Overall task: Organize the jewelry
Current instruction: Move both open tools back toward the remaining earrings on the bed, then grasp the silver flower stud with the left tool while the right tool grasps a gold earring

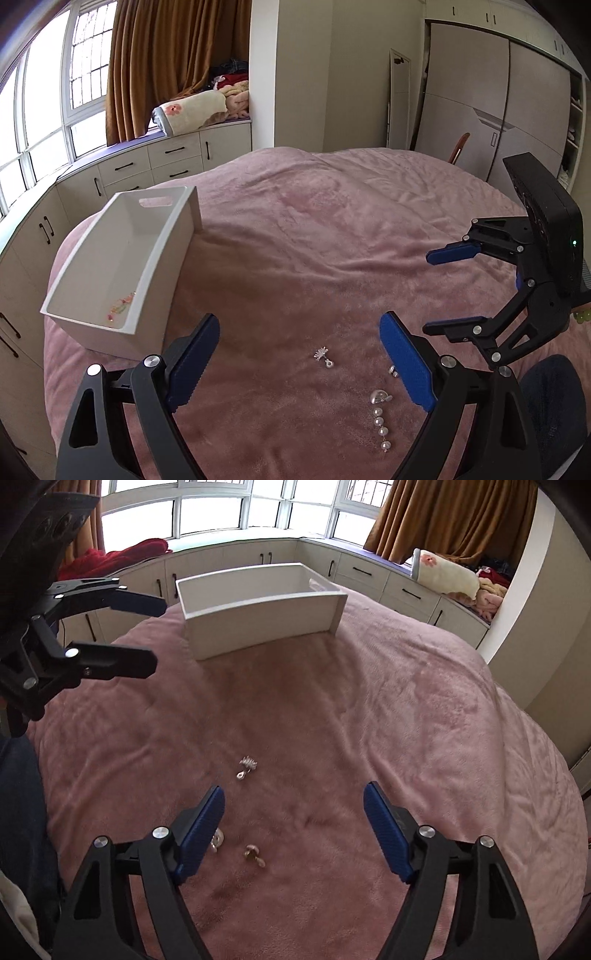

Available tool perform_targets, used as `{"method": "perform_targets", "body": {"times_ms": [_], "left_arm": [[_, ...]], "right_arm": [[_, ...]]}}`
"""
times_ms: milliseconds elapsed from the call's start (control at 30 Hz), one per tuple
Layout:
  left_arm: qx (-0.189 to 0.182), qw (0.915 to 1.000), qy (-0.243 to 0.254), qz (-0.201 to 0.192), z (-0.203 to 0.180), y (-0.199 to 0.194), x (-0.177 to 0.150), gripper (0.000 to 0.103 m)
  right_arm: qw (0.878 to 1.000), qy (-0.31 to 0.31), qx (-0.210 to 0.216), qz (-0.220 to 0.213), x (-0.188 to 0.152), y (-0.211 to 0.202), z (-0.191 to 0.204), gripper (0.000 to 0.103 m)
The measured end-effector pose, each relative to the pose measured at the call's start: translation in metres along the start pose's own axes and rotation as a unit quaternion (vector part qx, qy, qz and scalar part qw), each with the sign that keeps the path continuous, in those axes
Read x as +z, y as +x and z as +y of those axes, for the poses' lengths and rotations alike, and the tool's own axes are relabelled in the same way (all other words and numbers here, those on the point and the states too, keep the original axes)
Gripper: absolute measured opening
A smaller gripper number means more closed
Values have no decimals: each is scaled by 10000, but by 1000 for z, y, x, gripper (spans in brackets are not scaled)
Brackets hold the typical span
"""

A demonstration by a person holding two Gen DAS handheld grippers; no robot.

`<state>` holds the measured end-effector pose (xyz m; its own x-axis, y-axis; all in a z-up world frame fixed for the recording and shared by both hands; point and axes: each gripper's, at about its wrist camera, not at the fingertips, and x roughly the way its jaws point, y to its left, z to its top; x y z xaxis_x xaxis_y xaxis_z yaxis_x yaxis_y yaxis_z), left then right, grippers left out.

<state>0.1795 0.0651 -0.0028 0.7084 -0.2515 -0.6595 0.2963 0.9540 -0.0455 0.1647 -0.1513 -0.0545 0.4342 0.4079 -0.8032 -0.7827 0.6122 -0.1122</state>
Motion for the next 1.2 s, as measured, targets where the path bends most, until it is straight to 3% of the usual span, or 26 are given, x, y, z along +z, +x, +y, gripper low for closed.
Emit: {"method": "perform_targets", "body": {"times_ms": [200, 267, 600, 900, 933, 1000, 1100, 1133, 1200], "left_arm": [[-321, 9991, 93, 276, -9, 46, -19, 90], [-396, 9981, 144, 457, -13, 66, -26, 89], [-343, 9948, 175, 939, -20, 128, -41, 84], [-165, 9905, 206, 1351, -14, 163, -42, 73], [-97, 9897, 240, 1406, -14, 167, -43, 68], [21, 9881, 263, 1517, -14, 174, -45, 60], [39, 9885, 202, 1495, -10, 177, -47, 55], [38, 9888, 179, 1479, -9, 176, -48, 53], [33, 9893, 169, 1447, -7, 175, -49, 50]], "right_arm": [[9989, 57, 304, 362, -25, 28, 3, 73], [9984, 8, 349, 451, -29, 35, 8, 66], [9960, -5, 557, 698, -47, 63, 14, 59], [9941, 29, 542, 939, -58, 89, 14, 55], [9939, 41, 540, 957, -58, 91, 14, 54], [9935, 107, 568, 978, -59, 93, 12, 50], [9926, 263, 640, 993, -59, 97, 6, 36], [9921, 307, 694, 996, -59, 98, 5, 26], [9914, 344, 751, 1016, -60, 99, 4, 22]]}}
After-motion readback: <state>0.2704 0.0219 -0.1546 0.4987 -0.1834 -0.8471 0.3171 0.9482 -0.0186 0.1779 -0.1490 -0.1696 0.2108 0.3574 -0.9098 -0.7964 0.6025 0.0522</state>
